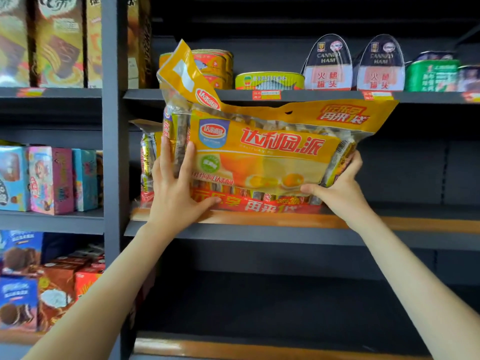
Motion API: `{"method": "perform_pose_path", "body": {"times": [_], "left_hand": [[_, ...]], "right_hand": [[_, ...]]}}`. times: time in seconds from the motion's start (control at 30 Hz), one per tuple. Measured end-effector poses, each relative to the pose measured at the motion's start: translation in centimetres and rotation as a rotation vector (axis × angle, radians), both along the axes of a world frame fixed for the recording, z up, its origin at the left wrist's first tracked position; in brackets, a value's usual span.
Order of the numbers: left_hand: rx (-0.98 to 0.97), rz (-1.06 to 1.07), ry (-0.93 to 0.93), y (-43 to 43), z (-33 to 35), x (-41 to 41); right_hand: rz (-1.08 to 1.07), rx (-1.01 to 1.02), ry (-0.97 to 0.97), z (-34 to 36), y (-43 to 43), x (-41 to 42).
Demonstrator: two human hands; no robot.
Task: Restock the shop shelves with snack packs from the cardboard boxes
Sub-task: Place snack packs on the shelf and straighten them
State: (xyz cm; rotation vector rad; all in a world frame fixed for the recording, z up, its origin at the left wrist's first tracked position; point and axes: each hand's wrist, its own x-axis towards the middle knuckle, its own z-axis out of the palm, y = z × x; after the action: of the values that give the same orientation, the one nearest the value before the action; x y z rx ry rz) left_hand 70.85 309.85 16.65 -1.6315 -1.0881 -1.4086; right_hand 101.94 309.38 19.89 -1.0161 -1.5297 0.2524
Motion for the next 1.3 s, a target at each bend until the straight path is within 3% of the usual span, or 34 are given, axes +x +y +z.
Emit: {"method": "perform_pose_path", "body": {"times": [0.57, 0.8, 1.07, 1.17, 1.3], "left_hand": [[0.044, -0.009, 0.141, 1.3, -0.1, 2.2], [-0.146, -0.15, -0.118, 0.9, -1.5, 3.3], [0.002, -0.203, 0.092, 1.4, -1.2, 4.9], [-0.103, -0.219, 0.171, 1.4, -0.5, 5.4], [-0.393, -0.248, 0.095, 1.1, 0.2, 5.5]], "right_hand": [[-0.093, 0.054, -0.034, 1.0, -0.1, 5.0], [-0.148, 0.048, 0.014, -0.5, -0.1, 5.1], [-0.28, 0.01, 0.126, -0.6, -0.2, 7.7], [-0.313, -0.038, 0.087, -0.2, -0.5, 9.4], [-0.328, -0.094, -0.037, 0.8, -1.4, 10.5]]}}
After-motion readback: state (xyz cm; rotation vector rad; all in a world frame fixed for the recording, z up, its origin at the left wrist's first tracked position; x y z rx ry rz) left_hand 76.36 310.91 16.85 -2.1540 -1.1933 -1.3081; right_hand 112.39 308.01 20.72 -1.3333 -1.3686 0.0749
